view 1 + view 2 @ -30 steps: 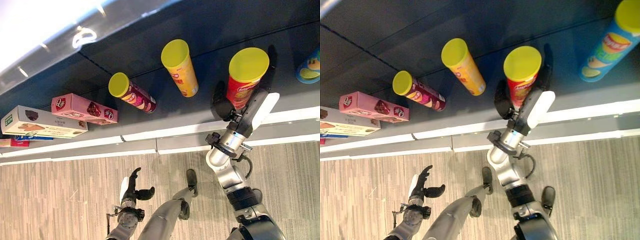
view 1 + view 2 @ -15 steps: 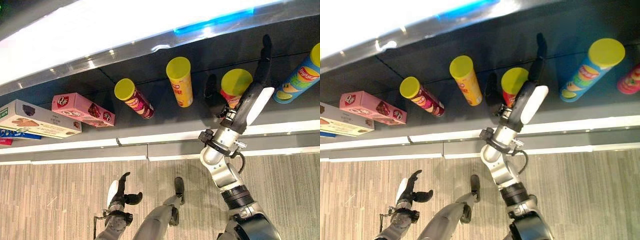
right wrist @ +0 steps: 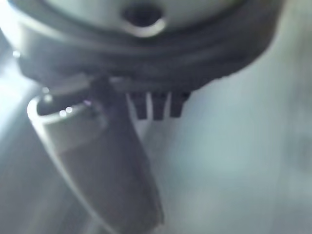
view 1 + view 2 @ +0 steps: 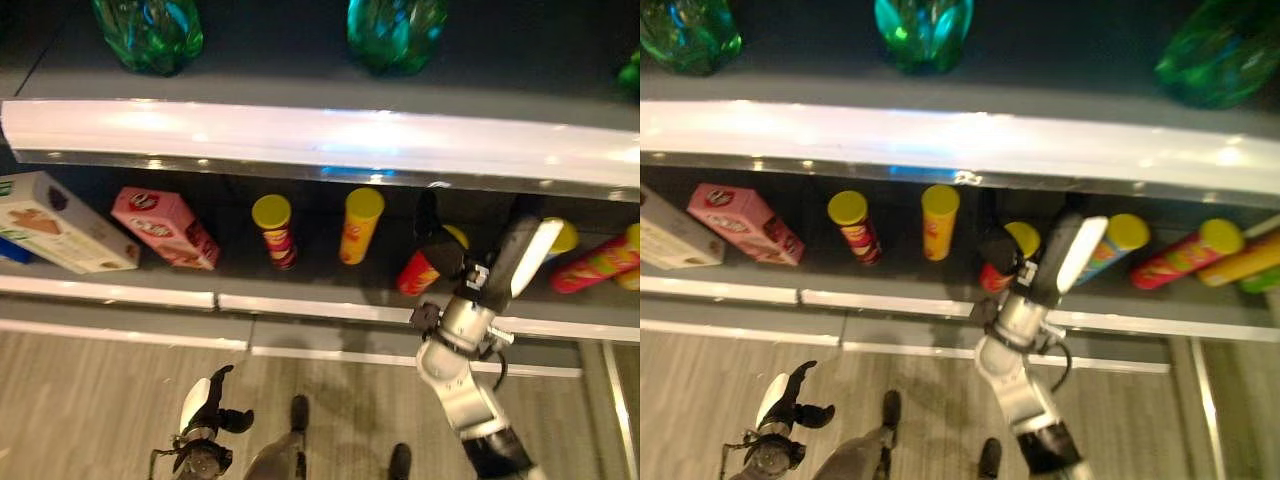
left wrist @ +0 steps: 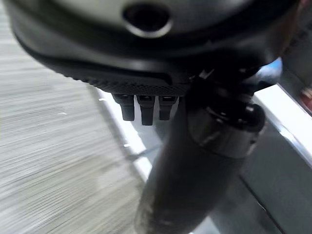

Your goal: Put the goods on the table back onto the shelves and tidy them up.

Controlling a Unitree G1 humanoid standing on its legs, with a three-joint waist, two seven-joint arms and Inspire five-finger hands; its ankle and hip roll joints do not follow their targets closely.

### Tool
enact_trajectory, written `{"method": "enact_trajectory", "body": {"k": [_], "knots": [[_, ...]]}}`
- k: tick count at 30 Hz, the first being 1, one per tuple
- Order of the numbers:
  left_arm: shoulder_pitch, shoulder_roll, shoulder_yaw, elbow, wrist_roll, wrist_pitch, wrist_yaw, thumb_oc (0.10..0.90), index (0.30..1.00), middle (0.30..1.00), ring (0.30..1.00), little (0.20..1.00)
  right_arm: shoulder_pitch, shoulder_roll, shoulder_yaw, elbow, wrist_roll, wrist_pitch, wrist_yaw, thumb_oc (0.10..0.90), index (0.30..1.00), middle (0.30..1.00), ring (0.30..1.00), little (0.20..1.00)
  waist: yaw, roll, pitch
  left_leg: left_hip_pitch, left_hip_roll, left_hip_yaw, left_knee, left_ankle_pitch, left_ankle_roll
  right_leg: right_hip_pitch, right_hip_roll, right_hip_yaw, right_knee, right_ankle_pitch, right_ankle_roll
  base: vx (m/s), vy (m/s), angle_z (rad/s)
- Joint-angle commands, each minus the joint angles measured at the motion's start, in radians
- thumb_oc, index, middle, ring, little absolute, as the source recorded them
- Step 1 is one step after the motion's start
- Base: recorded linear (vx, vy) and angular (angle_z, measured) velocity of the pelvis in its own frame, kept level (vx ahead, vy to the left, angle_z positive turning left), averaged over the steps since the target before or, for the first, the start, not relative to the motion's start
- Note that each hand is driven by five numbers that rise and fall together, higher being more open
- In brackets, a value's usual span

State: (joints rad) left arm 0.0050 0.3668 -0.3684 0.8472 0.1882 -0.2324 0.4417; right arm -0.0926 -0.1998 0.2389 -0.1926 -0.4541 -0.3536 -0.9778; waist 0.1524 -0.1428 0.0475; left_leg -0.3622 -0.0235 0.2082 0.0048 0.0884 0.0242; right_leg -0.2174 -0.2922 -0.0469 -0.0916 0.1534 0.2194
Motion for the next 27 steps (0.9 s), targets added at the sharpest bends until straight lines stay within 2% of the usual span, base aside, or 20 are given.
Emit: {"method": "enact_trajectory", "body": {"k": [1,2,3,4,5,6,7,8,9,13,14,15,16,17,19,25,26,27], "knots": [[0.029,-0.024,0.036,-0.008,0.018,-0.027,-0.011,0.800,0.900,0.900,0.900,0.900,-0.017,-0.060,-0.060,-0.063,-0.002,-0.103,0.043,0.800,0.900,0.900,0.900,0.900,0.028,0.067,-0.036,0.073,0.088,-0.055,0.061,-0.165,-0.065,0.064,0.008,0.022,0.004,0.107,0.042,-0.08,-0.043,-0.17],[0.072,-0.036,0.065,0.083,0.073,-0.039,0.003,0.800,0.900,0.900,0.900,0.900,0.158,-0.064,-0.047,-0.080,0.033,-0.116,0.085,0.800,0.900,0.900,0.900,0.900,-0.033,0.043,-0.053,0.129,0.128,-0.021,0.040,-0.142,-0.081,0.077,0.038,0.038,0.014,0.053,0.036,-0.07,-0.051,-0.15],[0.060,-0.024,0.057,0.071,0.124,-0.032,0.018,0.800,0.900,0.900,0.900,0.900,0.227,-0.098,-0.073,-0.088,0.017,-0.120,0.081,0.800,0.900,0.900,0.900,0.900,-0.052,0.037,-0.059,0.143,0.138,-0.012,0.031,-0.134,-0.086,0.080,0.045,0.043,0.015,0.040,0.036,-0.08,-0.052,-0.03],[0.054,-0.029,0.044,0.067,0.125,-0.027,-0.001,0.800,0.900,0.900,0.900,0.900,0.269,-0.095,-0.063,-0.061,0.035,-0.122,0.105,0.800,0.900,0.900,0.900,0.900,-0.071,0.033,-0.065,0.156,0.146,-0.002,0.025,-0.128,-0.090,0.081,0.051,0.053,0.022,0.037,0.034,-0.01,-0.023,-0.52],[0.055,-0.029,0.044,0.066,0.125,-0.027,-0.001,0.800,0.900,0.900,0.900,0.900,0.271,-0.096,-0.063,-0.062,0.036,-0.122,0.106,0.800,0.900,0.900,0.900,0.900,-0.069,0.033,-0.065,0.158,0.146,-0.001,0.023,-0.128,-0.090,0.082,0.051,0.054,0.022,0.037,0.034,-0.06,-0.021,-0.91],[0.050,-0.035,0.066,0.098,0.132,-0.027,-0.029,0.800,0.900,0.900,0.900,0.900,0.439,-0.144,-0.076,0.020,0.048,-0.107,0.186,0.800,0.900,0.900,0.900,0.900,-0.131,0.026,-0.084,0.205,0.173,0.031,0.000,-0.110,-0.105,0.081,0.072,0.077,0.043,0.004,0.026,-0.07,-0.090,-0.84],[0.042,-0.014,0.073,0.113,0.190,-0.026,-0.068,0.800,0.900,0.900,0.900,0.900,0.605,-0.241,-0.114,0.141,0.103,-0.068,0.418,0.800,0.900,0.900,0.900,0.900,-0.205,0.008,-0.110,0.252,0.207,0.072,-0.023,-0.088,-0.125,0.082,0.099,0.112,0.059,-0.026,0.017,-0.07,-0.090,-0.26],[0.042,-0.015,0.073,0.113,0.191,-0.026,-0.068,0.800,0.900,0.900,0.900,0.900,0.606,-0.243,-0.116,0.138,0.106,-0.068,0.421,0.800,0.900,0.900,0.900,0.900,-0.204,0.009,-0.110,0.253,0.208,0.072,-0.025,-0.088,-0.126,0.082,0.099,0.113,0.060,-0.026,0.016,-0.04,-0.136,-0.36],[0.039,0.014,0.064,0.109,0.213,-0.026,-0.104,0.800,0.900,0.900,0.900,0.900,0.675,-0.302,-0.129,0.198,0.214,-0.075,0.575,0.800,0.900,0.900,0.900,0.900,-0.222,-0.003,-0.118,0.268,0.220,0.079,-0.036,-0.077,-0.135,0.087,0.110,0.120,0.062,-0.043,0.011,-0.01,-0.059,-0.65],[0.041,0.014,0.064,0.108,0.212,-0.026,-0.104,0.800,0.900,0.900,0.900,0.900,0.678,-0.304,-0.131,0.196,0.218,-0.074,0.579,0.800,0.900,0.900,0.900,0.900,-0.221,-0.002,-0.119,0.270,0.220,0.079,-0.038,-0.076,-0.136,0.088,0.110,0.121,0.062,-0.044,0.010,-0.01,-0.020,-0.35],[0.035,0.017,0.060,0.107,0.201,-0.022,-0.118,0.800,0.900,0.900,0.900,0.900,0.677,-0.293,-0.121,0.279,0.254,-0.054,0.601,0.800,0.900,0.900,0.900,0.900,-0.229,-0.004,-0.121,0.274,0.224,0.082,-0.038,-0.073,-0.138,0.088,0.115,0.126,0.066,-0.049,0.008,-0.05,-0.090,-0.27],[0.021,0.047,0.045,0.070,0.200,-0.011,-0.150,0.800,0.900,0.900,0.900,0.900,0.658,-0.267,-0.074,0.521,0.323,0.005,0.718,0.800,0.900,0.900,0.900,0.900,-0.236,-0.006,-0.122,0.284,0.239,0.083,-0.048,-0.060,-0.146,0.091,0.130,0.132,0.073,-0.073,0.001,-0.05,-0.090,-0.15],[0.021,0.047,0.046,0.069,0.200,-0.011,-0.150,0.800,0.900,0.900,0.900,0.900,0.657,-0.266,-0.074,0.522,0.323,0.005,0.718,0.800,0.900,0.900,0.900,0.900,-0.236,-0.007,-0.121,0.285,0.239,0.083,-0.048,-0.059,-0.146,0.092,0.130,0.132,0.073,-0.074,0.001,-0.03,-0.093,0.02],[0.014,0.055,0.034,0.056,0.200,-0.017,-0.163,0.800,0.900,0.900,0.900,0.900,0.655,-0.263,-0.056,0.606,0.320,0.023,0.743,0.800,0.900,0.900,0.900,0.900,-0.235,-0.008,-0.123,0.288,0.242,0.082,-0.050,-0.058,-0.148,0.094,0.134,0.132,0.075,-0.081,-0.002,-0.01,-0.081,0.00],[-0.051,0.101,-0.008,-0.027,0.218,-0.019,-0.187,0.800,0.900,0.900,0.900,0.900,0.613,-0.174,-0.010,0.944,0.441,0.086,0.856,0.800,0.900,0.900,0.900,0.900,-0.232,0.000,-0.114,0.296,0.250,0.067,-0.053,-0.051,-0.155,0.104,0.148,0.128,0.078,-0.107,-0.013,-0.01,-0.109,0.04],[-0.052,0.102,-0.008,-0.027,0.218,-0.018,-0.187,0.800,0.900,0.900,0.900,0.900,0.610,-0.172,-0.009,0.947,0.441,0.085,0.856,0.800,0.900,0.900,0.900,0.900,-0.232,-0.001,-0.112,0.297,0.250,0.067,-0.053,-0.051,-0.155,0.105,0.148,0.128,0.078,-0.107,-0.013,0.00,-0.007,0.11],[-0.140,0.091,-0.032,-0.008,0.208,-0.014,-0.178,0.800,0.900,0.900,0.900,0.900,0.584,-0.079,0.001,1.199,0.519,0.120,0.892,0.800,0.900,0.900,0.900,0.900,-0.236,0.023,-0.106,0.301,0.247,0.061,-0.057,-0.045,-0.158,0.112,0.148,0.124,0.075,-0.116,-0.016,0.00,-0.007,-0.03],[-0.178,0.083,-0.038,0.012,0.202,-0.011,-0.166,0.800,0.900,0.900,0.900,0.900,0.567,-0.047,0.003,1.260,0.536,0.123,0.896,0.800,0.900,0.900,0.900,0.900,-0.237,0.032,-0.104,0.300,0.245,0.062,-0.059,-0.041,-0.158,0.108,0.147,0.126,0.072,-0.113,-0.017,0.00,-0.004,0.05]]}}
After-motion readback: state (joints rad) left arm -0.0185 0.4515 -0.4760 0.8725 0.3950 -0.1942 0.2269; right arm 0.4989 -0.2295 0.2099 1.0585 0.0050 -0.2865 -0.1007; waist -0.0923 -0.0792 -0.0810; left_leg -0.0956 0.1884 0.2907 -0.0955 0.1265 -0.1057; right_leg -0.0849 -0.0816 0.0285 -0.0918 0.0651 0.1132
